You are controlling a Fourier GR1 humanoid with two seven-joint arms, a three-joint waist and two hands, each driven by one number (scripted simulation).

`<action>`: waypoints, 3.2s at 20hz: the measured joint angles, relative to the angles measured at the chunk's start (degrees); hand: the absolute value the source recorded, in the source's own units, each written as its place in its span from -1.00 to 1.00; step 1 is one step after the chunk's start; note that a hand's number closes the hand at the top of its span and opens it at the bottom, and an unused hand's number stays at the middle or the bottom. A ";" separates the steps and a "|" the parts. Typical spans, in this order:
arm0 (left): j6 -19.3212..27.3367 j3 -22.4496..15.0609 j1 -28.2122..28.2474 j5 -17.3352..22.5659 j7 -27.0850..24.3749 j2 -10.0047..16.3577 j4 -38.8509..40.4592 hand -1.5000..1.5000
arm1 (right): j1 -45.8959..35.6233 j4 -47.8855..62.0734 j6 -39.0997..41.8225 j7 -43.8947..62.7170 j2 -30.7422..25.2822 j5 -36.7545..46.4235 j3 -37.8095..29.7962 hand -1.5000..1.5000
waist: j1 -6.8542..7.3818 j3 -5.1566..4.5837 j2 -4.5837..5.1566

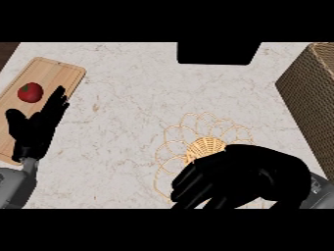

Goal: Pick the cupcake from the placemat and place it in the basket

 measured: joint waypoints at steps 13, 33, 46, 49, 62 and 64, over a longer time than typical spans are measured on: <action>-1.18 2.67 0.32 0.69 3.19 1.41 -1.09 0.00 | -16.64 -7.84 4.74 21.17 -16.08 8.48 -9.66 -1.00 | -1.49 -0.31 -0.19; -2.96 5.78 0.52 -1.12 5.37 0.49 -2.90 0.00 | -27.17 15.94 25.35 15.12 -25.95 4.88 -16.65 -1.00 | -1.03 -0.11 0.43; -3.91 7.05 -0.12 -2.66 6.36 -1.10 -3.02 0.00 | -11.94 13.92 15.13 1.85 -18.59 21.16 -12.92 -1.00 | -1.04 -0.04 0.54; -4.23 7.32 -0.48 -3.17 6.29 -1.57 -2.61 0.00 | -9.05 15.10 10.85 -2.91 -17.18 25.27 -10.70 -1.00 | -1.07 -0.05 0.54; -5.97 9.71 -0.09 -5.57 7.03 -2.85 -2.54 0.00 | -6.72 25.89 -0.14 -11.23 -8.98 39.29 0.90 -1.00 | -1.21 -0.14 0.33; -5.95 9.77 0.42 -6.17 7.05 -3.51 -2.91 0.00 | -7.14 27.57 -1.11 -12.27 -8.59 41.74 2.32 -1.00 | -1.21 -0.14 0.31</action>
